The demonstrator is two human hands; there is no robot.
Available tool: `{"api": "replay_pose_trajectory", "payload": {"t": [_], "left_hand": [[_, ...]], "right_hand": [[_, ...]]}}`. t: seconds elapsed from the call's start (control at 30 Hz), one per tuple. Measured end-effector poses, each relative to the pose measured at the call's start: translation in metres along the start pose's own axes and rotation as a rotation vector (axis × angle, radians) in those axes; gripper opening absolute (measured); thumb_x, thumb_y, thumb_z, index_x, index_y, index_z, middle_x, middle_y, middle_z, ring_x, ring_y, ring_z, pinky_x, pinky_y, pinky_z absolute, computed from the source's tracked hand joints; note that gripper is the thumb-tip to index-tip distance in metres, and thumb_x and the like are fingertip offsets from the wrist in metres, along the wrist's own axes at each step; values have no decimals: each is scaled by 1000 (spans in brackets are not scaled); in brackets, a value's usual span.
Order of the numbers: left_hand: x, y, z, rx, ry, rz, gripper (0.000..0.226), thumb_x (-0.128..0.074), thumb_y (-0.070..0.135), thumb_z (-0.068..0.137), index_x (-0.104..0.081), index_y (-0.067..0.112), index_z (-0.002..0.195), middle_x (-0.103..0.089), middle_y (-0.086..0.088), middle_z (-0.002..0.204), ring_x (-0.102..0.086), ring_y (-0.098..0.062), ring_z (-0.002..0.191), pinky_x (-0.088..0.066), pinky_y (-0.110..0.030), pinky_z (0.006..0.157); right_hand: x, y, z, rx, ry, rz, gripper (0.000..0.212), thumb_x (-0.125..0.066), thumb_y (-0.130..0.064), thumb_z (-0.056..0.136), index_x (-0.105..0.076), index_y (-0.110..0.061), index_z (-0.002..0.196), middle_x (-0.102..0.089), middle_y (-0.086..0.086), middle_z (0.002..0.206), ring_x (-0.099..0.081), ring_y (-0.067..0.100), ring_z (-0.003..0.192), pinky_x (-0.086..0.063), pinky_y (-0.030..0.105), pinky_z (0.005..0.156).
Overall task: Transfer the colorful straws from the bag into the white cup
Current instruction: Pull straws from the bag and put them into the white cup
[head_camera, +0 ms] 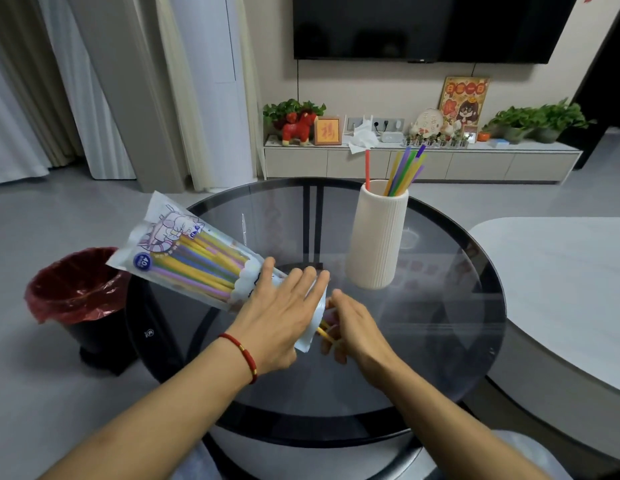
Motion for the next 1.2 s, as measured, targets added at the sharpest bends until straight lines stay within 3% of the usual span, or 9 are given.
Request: {"api": "replay_pose_trajectory", "payload": {"t": [0.17, 0.27, 0.5, 0.6, 0.67, 0.73, 0.87, 1.03, 1.2], "left_hand": [[-5, 3, 3, 38, -15, 69, 127, -80, 42, 63, 1, 8, 155, -25, -18, 146, -37, -34, 128, -14, -67, 108], [-13, 4, 0, 79, -43, 35, 125, -78, 44, 62, -2, 11, 156, -27, -17, 149, -36, -34, 130, -16, -68, 108], [-29, -9, -6, 218, -142, -164, 122, -64, 54, 63, 7, 17, 155, -26, -8, 147, -35, -28, 130, -20, -68, 108], [-35, -14, -7, 225, -218, -246, 127, -69, 54, 64, 17, 26, 154, -22, -8, 148, -29, -28, 136, -11, -74, 111], [-37, -14, -6, 202, -279, -341, 129, -70, 58, 63, 18, 31, 153, -6, -10, 157, -12, -31, 147, 0, -75, 111], [-32, -8, 2, 148, -222, -476, 119, -62, 68, 65, 5, 29, 155, 4, -3, 162, 0, -27, 151, 5, -72, 113], [-22, 5, 23, 191, -30, -640, 58, -51, 62, 84, -45, 25, 128, -43, 3, 136, -35, -20, 133, -17, -57, 118], [-39, -3, 29, 309, -131, -559, 30, -45, 48, 95, -52, 23, 110, -49, 0, 123, -42, -22, 122, -25, -56, 112], [-38, 4, 29, 240, -157, -594, 15, -40, 36, 101, -47, 24, 106, -46, -1, 116, -46, -24, 115, -24, -57, 113]], "right_hand": [[-4, 3, -2, -141, -166, 325, 38, -61, -38, 102, -66, -6, 121, -80, 13, 90, -71, 25, 72, -55, 30, 54], [4, 5, -2, -91, -82, 387, 28, -72, -26, 98, -72, -5, 117, -80, 19, 96, -75, 22, 74, -59, 24, 61], [33, -1, 2, 97, 97, 212, 11, -76, -8, 95, -79, -4, 105, -82, 14, 79, -75, 23, 63, -58, 24, 55], [46, -6, 2, 175, 169, 93, 6, -80, -13, 92, -82, -11, 97, -80, 14, 75, -72, 22, 59, -54, 24, 49], [50, -6, 1, 185, 188, 67, 2, -81, -14, 91, -82, -12, 90, -77, 12, 67, -67, 17, 54, -52, 23, 48], [52, -8, 1, 194, 175, 91, 3, -81, -10, 90, -81, -10, 87, -73, 8, 60, -62, 13, 48, -50, 21, 46], [69, -19, 0, 221, 166, 209, 7, -80, 0, 87, -79, -6, 84, -72, 4, 61, -62, 12, 49, -49, 20, 46], [118, -24, -9, 242, 218, 396, 10, -79, -5, 87, -82, -12, 81, -71, 4, 68, -63, 13, 53, -52, 18, 50], [124, -29, -13, 256, 125, 716, 11, -75, -29, 89, -79, -20, 94, -73, 1, 81, -69, 12, 65, -56, 19, 55]]}}
Point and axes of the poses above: each hand's wrist, its own z-axis towards the middle knuckle, its own x-axis out of the back of the hand, y = z × x, the point moved 3 cm from there along z, towards the middle knuckle
